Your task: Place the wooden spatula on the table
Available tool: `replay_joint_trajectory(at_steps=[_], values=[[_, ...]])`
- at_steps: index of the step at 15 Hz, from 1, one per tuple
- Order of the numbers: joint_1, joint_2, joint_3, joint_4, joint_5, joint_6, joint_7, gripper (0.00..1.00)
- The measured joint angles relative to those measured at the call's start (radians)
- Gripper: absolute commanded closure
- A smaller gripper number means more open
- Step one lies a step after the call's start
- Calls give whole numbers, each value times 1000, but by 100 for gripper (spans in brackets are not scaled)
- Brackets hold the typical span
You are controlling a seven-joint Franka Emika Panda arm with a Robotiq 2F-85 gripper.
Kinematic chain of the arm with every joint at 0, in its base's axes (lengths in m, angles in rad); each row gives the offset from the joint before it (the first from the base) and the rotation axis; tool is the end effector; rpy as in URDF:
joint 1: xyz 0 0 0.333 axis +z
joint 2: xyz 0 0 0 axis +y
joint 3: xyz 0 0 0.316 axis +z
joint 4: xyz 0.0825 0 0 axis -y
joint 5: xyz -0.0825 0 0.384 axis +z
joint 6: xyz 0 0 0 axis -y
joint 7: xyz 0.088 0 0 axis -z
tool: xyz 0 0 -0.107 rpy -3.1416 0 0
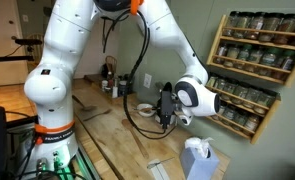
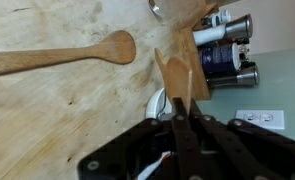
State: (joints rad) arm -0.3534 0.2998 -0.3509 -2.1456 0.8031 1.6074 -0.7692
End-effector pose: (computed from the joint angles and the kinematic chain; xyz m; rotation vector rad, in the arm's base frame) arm 0.4180 -0.2581 0.2533 -2.1270 0.3753 0.1495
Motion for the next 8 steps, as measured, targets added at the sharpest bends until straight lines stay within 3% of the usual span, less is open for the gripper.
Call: replay_joint_trajectory(at_steps=[3,8], values=[[-11,11,11,8,-2,-17,-5,98],[-67,82,16,82,-9,-148,-94,98]])
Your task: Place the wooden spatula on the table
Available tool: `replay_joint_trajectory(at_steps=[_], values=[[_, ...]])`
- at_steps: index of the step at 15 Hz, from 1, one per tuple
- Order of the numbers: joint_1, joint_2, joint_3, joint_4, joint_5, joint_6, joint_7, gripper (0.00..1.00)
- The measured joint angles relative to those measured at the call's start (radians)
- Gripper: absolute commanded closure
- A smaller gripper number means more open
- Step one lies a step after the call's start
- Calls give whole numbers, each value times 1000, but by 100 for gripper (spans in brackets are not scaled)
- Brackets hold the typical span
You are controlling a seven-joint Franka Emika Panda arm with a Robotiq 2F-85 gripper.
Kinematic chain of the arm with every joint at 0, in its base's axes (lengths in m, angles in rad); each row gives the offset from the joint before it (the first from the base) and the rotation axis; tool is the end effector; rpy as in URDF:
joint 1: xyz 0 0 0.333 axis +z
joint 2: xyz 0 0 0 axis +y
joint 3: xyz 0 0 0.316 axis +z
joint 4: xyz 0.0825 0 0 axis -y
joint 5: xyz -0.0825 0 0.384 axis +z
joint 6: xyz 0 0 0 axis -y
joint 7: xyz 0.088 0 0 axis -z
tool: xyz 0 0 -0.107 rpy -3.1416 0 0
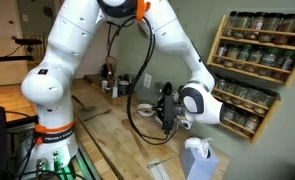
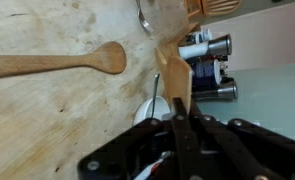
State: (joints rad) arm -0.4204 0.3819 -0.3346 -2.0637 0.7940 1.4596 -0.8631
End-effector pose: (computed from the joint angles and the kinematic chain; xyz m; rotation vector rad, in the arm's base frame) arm 0.4138 -0.2748 0.2435 -2.0322 0.2680 0.1710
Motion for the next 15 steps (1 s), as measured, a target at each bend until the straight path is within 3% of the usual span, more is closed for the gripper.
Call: replay_joint_trajectory(at_steps=[4,15], values=[[-34,95,21,82,-4,-74,-72,98],[-46,266,85,261,17,-70,-101,98]])
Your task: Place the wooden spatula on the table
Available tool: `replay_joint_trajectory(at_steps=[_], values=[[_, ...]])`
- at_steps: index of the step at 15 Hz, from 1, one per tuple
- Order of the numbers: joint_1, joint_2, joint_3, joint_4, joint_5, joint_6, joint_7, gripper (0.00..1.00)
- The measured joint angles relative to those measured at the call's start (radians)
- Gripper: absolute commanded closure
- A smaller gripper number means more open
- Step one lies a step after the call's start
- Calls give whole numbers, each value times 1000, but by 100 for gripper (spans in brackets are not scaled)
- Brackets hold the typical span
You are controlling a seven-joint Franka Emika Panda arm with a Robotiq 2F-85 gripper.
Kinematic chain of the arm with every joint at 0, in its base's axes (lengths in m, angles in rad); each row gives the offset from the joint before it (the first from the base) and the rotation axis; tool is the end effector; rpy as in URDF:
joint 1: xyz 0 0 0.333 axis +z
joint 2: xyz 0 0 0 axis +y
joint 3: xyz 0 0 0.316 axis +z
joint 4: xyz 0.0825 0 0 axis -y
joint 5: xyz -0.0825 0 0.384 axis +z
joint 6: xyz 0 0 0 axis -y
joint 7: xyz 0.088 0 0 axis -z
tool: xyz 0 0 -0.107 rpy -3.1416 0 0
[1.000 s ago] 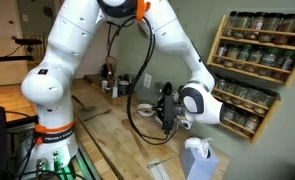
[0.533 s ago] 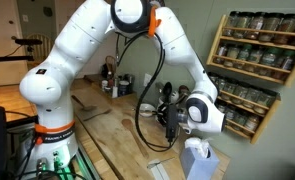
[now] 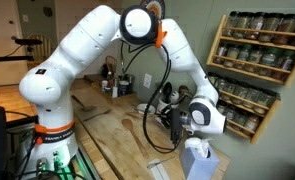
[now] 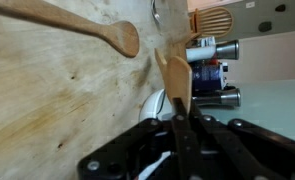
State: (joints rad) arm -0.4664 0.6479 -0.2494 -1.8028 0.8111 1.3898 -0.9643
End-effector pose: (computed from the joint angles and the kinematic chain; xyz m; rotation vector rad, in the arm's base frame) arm 0.4697 -0.2853 0.1835 -1.9907 0.1012 0.1910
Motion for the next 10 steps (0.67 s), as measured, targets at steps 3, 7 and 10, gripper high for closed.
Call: replay_joint_trajectory(at_steps=[3,7,10], values=[[-6,33,9,50,6,0,0,98],[-23,83,26,111,32,0,0,67],[-33,121,33,147,38,0,0,56]])
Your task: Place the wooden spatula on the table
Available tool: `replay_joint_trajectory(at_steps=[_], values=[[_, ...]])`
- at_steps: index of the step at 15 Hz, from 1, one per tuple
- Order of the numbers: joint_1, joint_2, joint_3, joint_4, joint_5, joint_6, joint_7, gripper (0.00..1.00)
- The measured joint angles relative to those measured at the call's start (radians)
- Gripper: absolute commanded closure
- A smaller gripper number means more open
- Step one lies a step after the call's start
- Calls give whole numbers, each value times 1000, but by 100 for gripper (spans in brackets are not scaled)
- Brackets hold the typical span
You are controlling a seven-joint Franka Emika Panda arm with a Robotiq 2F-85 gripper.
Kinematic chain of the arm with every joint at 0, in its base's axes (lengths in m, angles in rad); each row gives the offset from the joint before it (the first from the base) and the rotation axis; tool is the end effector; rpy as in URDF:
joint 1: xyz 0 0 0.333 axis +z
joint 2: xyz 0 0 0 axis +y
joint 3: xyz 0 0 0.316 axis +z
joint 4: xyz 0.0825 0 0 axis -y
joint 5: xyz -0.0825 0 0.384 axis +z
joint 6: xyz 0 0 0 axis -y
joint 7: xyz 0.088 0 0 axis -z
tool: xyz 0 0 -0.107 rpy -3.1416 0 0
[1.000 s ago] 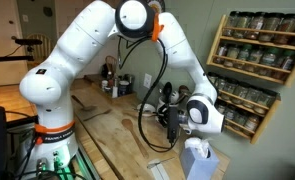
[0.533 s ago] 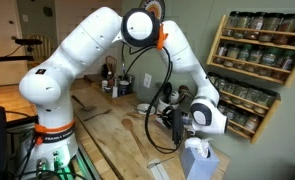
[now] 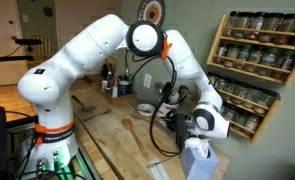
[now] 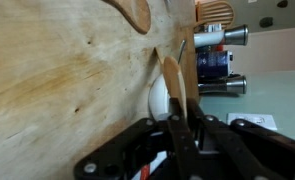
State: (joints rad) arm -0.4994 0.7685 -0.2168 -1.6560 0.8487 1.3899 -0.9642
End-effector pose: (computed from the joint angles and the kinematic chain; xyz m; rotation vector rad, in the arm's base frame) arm 0.4990 -0.3016 0.1594 -1.9895 0.0921 0.1459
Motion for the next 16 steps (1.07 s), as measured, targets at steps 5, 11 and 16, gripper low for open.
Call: replay_joint_trajectory(at_steps=[5,11,16], values=[[-11,43,7,39,0,0,0,18],[-14,73,7,69,0,7,0,0],[-13,116,15,93,0,100,0,0]])
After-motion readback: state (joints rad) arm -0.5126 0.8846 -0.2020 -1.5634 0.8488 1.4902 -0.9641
